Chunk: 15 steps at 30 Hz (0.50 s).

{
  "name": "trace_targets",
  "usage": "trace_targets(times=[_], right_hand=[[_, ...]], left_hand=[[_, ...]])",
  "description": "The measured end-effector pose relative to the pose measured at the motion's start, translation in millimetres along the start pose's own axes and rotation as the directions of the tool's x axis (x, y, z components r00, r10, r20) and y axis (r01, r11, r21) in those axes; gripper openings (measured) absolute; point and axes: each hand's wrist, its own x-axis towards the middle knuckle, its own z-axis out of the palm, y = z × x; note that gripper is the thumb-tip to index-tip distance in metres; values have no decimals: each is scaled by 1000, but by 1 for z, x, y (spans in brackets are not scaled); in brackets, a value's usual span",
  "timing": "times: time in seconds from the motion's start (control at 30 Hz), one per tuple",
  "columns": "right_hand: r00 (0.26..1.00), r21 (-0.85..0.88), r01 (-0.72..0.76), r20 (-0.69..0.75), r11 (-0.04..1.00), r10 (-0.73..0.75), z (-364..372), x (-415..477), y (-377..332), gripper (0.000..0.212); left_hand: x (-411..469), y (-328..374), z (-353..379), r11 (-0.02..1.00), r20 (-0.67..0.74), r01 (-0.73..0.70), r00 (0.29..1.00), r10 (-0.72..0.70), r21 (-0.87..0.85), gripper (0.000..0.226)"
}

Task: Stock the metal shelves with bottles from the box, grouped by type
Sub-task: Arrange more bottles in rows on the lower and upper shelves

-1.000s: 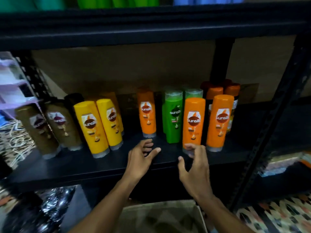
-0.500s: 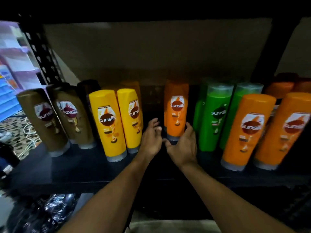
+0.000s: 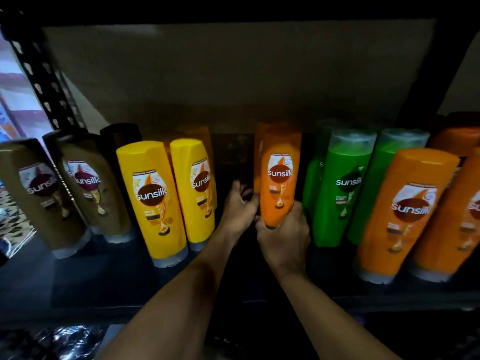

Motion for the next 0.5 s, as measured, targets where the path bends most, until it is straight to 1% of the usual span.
trace_targets(times=[0.1,0.2,0.27,0.4,0.5], right_hand=[[1000,5,2,-13,1000,-2,-3,-5,-2,67],[1000,28,0,-11,1000,1,-7,-9,-2,65],[1000,37,-6,0,999,6,-8,-10,-2,66],[1000,64,-1,4,998,1,-12,-12,-4,80],[1000,70,-14,17,997,13,-13,-12,-7,79]], left_hand=[[5,-3,1,1000,38,-2,999,2,8,79],[7,-5,7,999,39,-11,999,10,44,71],[2,-2,8,998,18,-29,999,28,57,65],[-16,-3,0,992,-66,-79,994,85,96,57],[-36,-4,-7,980,-140,-114,980,138,166,63]])
